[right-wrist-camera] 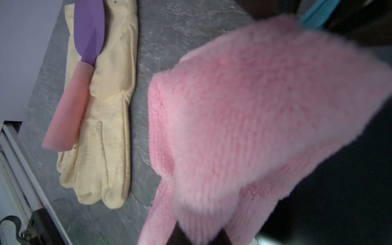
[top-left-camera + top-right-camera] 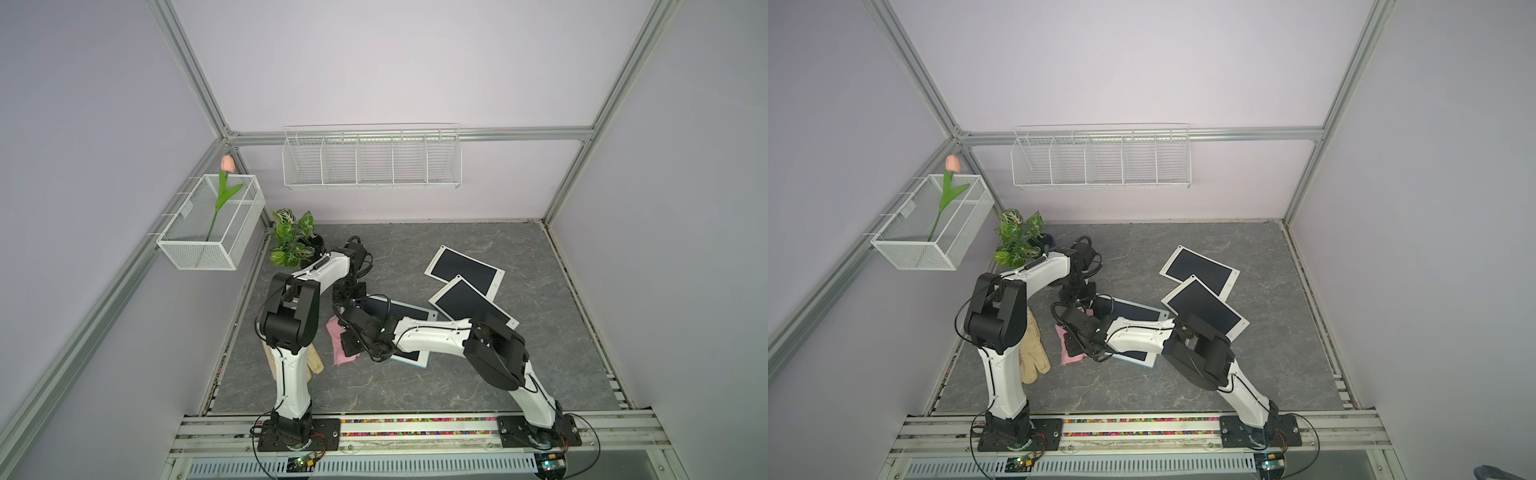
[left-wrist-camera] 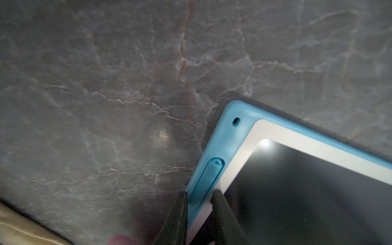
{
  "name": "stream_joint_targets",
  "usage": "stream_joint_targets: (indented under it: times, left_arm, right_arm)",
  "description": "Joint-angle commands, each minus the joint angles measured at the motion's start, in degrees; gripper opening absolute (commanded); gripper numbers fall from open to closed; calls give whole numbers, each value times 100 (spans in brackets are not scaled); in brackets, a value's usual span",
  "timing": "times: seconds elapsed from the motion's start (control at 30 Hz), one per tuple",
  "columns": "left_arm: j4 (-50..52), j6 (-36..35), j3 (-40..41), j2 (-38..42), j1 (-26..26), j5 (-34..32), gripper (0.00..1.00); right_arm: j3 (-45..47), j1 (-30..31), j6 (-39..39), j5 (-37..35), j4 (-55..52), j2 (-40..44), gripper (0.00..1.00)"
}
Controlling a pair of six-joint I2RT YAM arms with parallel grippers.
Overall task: Wipe the drawing tablet
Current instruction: Wipe the dirt from the drawing tablet.
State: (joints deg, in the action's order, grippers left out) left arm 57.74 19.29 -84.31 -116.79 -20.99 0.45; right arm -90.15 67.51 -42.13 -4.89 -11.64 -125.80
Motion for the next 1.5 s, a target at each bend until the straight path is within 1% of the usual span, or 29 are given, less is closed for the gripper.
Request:
stream_joint_targets:
  times: [0.0, 0.13, 0.2, 0.27, 0.3, 0.37, 0.47, 0.53, 0.6, 0.67, 0.77, 0.83, 0.9, 0.93, 1.0, 1.03, 1.07, 1.13, 1.2, 1.27, 1.3, 1.37, 1.47]
  left_arm:
    - [-100, 11, 299, -350, -22, -8, 25]
    - [-137, 22, 324, -345, -19, -1, 25]
    - [-149, 14, 336, -338, -24, -10, 25]
    - [-161, 9, 337, -335, -20, -33, 25]
    - [-168, 5, 337, -335, -19, -26, 25]
    - [-186, 20, 359, -324, -20, -11, 25]
    - [-205, 41, 370, -322, -21, 0, 25]
    - [-201, 35, 383, -310, -20, -28, 25]
    - [-202, 22, 392, -314, -22, -52, 25]
    - [-202, 23, 390, -326, -21, -46, 25]
    - [-237, 32, 418, -311, -18, -45, 25]
    - [-272, 31, 429, -312, -23, -35, 25]
    - [-284, 23, 428, -323, -14, -34, 25]
    - [-280, 29, 430, -326, -25, -37, 25]
    - [-287, 24, 431, -328, -21, -45, 25]
    - [-290, 26, 425, -318, -19, -45, 25]
    - [-297, 31, 433, -303, -21, -45, 24]
    - [-312, 60, 440, -255, -19, -49, 24]
    - [-291, 50, 426, -205, -19, -102, 23]
    - [-256, 16, 402, -174, -19, -148, 21]
    - [-225, -8, 385, -187, -19, -180, 19]
    - [-202, -19, 395, -177, -15, -210, 18]
    - [-243, -11, 441, -185, -16, -172, 18]
  right_arm:
    - [847, -190, -506, 79, 124, 512, 7]
    - [2899, -500, -784, -64, 477, 1856, 7]
    - [3602, -641, -894, -90, 509, 2397, 7]
    - [3930, -707, -927, -141, 443, 2708, 7]
    - [3939, -724, -938, -128, 474, 2716, 7]
    - [3525, -686, -934, 39, 478, 2375, 7]
    - [2018, -520, -827, 253, 259, 1333, 7]
    - [818, -489, -818, 463, -69, 619, 7]
    - [234, -533, -911, 603, -272, 283, 7]
    - [466, -659, -1082, 642, -211, 409, 7]
    - [1762, -906, -1242, 577, -11, 1198, 7]
    - [2744, -1070, -1259, 529, 15, 1867, 7]
    - [3486, -1249, -1271, 549, -14, 2484, 7]
    - [3793, -1342, -1272, 523, -67, 2791, 7]
    - [4124, -1431, -1198, 453, -183, 3169, 7]
    - [4067, -1429, -1144, 410, -262, 3199, 7]
    - [3823, -1406, -1110, 465, -282, 3078, 7]
    - [3109, -1244, -985, 518, -386, 2531, 7]
    - [2097, -1091, -873, 540, -587, 1951, 7]
    - [1511, -1074, -872, 591, -776, 1572, 7]
    - [1379, -1095, -907, 550, -795, 1517, 7]
    - [1581, -1231, -987, 506, -779, 1625, 7]
    - [2368, -1484, -1008, 447, -808, 2124, 7]
